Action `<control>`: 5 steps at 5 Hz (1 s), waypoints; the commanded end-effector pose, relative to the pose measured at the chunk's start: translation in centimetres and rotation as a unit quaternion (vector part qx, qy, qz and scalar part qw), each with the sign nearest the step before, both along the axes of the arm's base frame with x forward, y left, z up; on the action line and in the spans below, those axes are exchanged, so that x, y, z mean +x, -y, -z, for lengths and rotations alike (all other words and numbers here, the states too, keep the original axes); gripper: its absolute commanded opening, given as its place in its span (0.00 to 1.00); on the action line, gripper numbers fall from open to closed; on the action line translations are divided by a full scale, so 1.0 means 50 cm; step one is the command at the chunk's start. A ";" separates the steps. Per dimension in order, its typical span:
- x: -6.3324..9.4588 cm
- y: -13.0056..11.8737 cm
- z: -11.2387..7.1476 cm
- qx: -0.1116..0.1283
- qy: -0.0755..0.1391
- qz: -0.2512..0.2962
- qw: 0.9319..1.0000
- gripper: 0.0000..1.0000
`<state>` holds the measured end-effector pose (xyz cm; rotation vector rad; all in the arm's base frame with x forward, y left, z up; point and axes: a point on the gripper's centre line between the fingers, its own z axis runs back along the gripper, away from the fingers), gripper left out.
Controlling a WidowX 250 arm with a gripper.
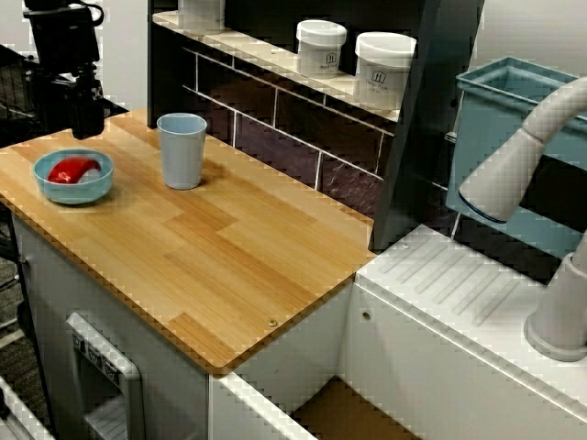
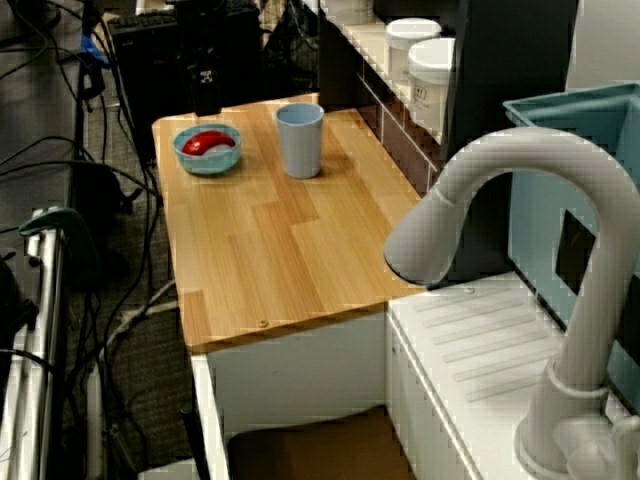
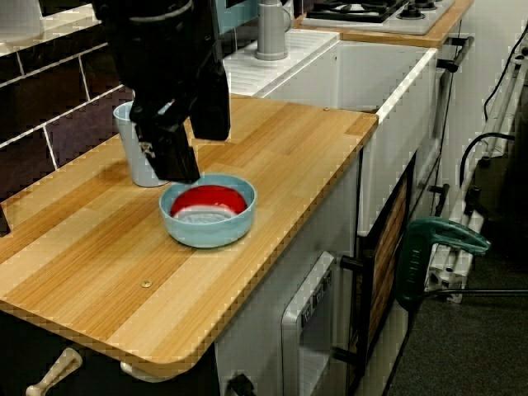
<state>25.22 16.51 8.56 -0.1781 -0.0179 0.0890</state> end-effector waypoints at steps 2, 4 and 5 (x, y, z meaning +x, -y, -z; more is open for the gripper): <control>0.007 0.007 0.007 0.028 0.021 -0.024 0.999 1.00; 0.000 0.008 0.016 0.033 0.020 -0.015 0.999 1.00; -0.009 0.009 0.023 0.035 0.018 -0.012 0.999 0.83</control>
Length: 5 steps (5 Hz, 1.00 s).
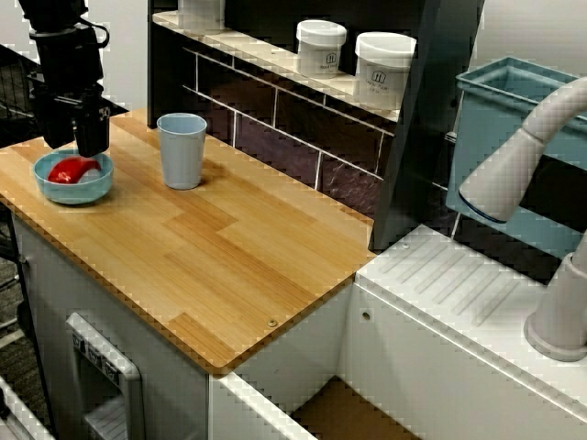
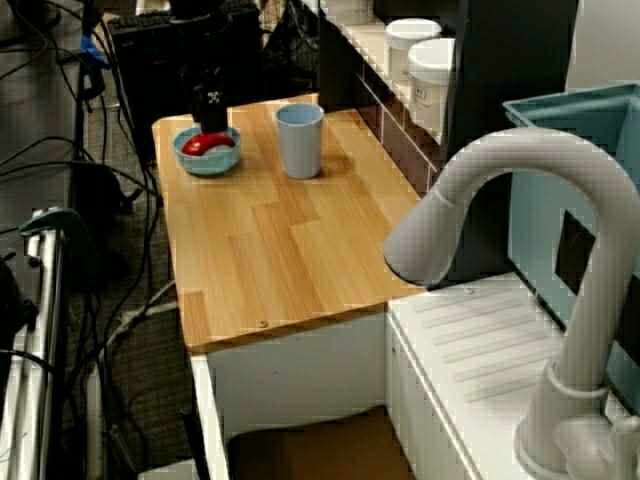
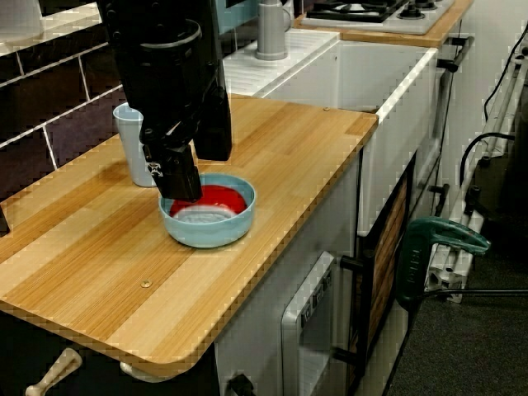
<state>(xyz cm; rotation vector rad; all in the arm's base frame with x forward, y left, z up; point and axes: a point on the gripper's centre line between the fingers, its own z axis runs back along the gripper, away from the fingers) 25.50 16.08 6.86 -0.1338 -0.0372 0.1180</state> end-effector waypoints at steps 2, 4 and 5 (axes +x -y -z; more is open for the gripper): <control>-0.027 0.001 -0.006 0.013 0.009 0.010 1.000 0.65; -0.024 -0.006 -0.011 0.013 0.007 0.009 1.000 1.00; -0.034 0.002 -0.001 0.015 0.008 0.012 1.000 1.00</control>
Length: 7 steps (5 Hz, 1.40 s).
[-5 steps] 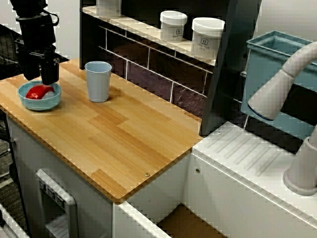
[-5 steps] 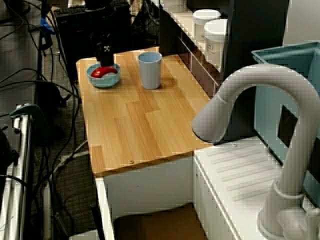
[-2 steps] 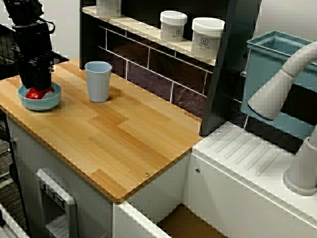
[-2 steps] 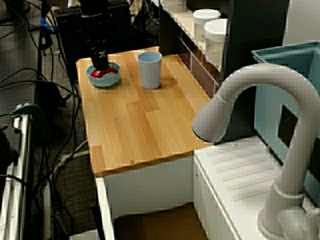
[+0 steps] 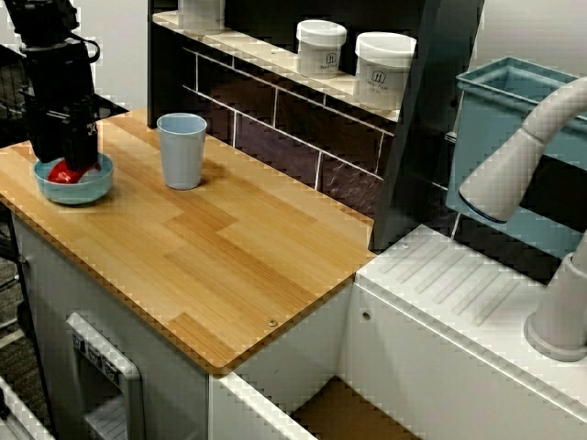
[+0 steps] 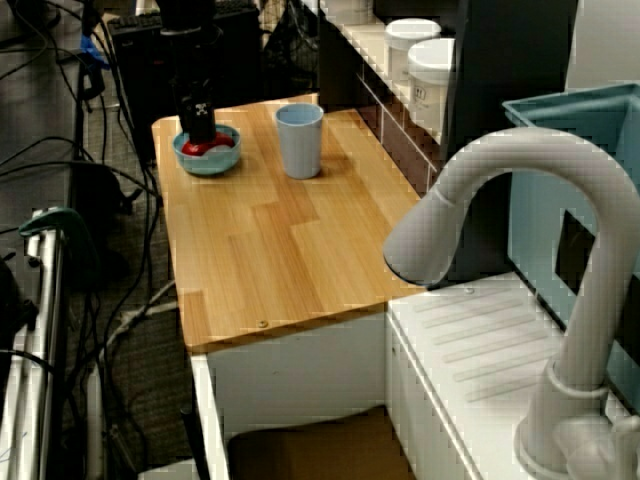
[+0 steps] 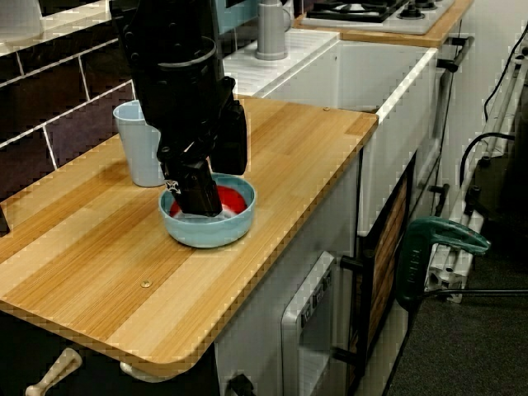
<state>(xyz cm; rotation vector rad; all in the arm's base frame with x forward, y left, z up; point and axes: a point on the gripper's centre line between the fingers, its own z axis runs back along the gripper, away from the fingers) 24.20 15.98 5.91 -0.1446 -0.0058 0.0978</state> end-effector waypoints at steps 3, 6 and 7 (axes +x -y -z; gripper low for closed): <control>0.013 -0.008 -0.025 0.025 0.022 0.003 0.999 0.99; 0.032 -0.017 -0.014 0.026 0.019 -0.001 0.999 0.99; 0.029 -0.013 -0.013 0.027 0.017 0.001 1.000 0.91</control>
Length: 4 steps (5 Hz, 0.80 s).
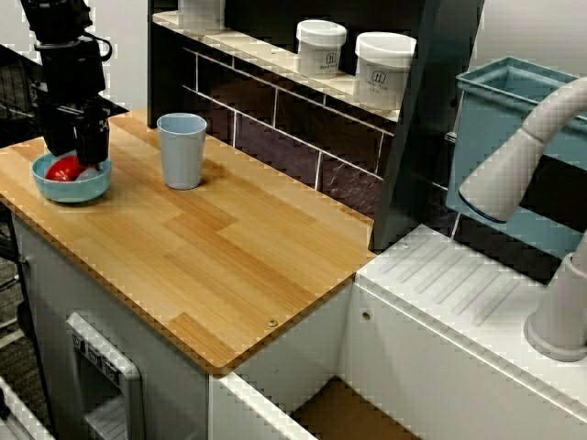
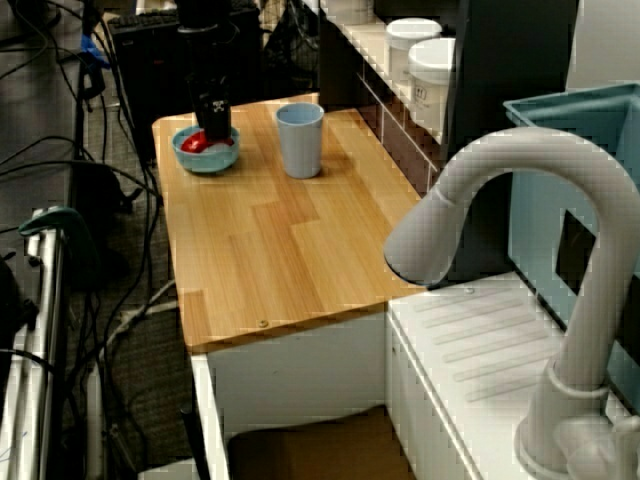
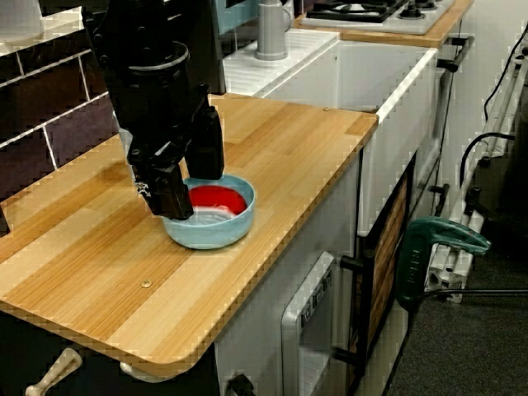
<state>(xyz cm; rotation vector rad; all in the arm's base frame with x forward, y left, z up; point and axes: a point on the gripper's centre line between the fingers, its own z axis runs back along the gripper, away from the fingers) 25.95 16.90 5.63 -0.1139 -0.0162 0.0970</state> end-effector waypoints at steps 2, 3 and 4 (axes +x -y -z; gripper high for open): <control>-0.012 0.012 -0.015 0.014 0.012 0.001 1.000 1.00; -0.015 0.014 -0.011 0.015 0.011 0.003 1.000 1.00; -0.016 0.017 -0.007 0.017 0.010 0.003 1.000 0.90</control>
